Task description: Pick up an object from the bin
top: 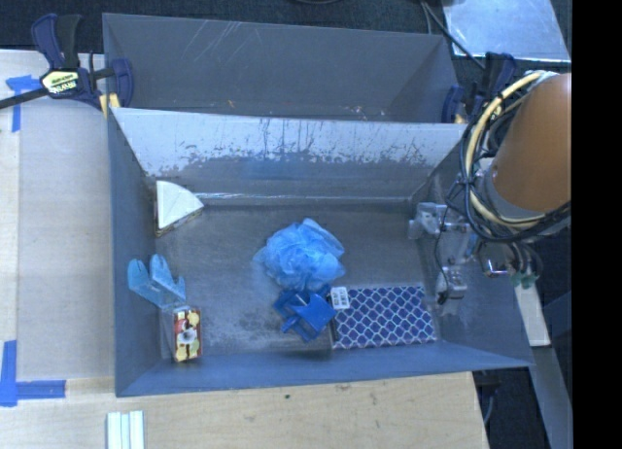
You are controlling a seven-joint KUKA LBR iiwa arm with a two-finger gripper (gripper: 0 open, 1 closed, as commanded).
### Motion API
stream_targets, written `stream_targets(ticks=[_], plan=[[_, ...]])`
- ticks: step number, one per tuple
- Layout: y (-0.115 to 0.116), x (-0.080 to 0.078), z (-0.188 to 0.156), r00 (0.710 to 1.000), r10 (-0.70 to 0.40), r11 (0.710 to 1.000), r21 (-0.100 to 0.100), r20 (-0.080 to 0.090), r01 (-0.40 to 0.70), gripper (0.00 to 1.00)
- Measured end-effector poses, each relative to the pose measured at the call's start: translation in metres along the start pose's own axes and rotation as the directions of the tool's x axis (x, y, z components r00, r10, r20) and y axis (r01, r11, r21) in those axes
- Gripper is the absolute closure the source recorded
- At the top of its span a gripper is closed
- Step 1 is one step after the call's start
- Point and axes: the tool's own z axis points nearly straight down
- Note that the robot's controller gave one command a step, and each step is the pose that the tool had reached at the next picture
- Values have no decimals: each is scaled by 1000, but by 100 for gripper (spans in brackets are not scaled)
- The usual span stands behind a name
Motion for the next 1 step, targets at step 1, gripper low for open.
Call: stream_targets(ticks=[1], plan=[[0,-2,-4,1000,-2,1000,1,9,2,0]])
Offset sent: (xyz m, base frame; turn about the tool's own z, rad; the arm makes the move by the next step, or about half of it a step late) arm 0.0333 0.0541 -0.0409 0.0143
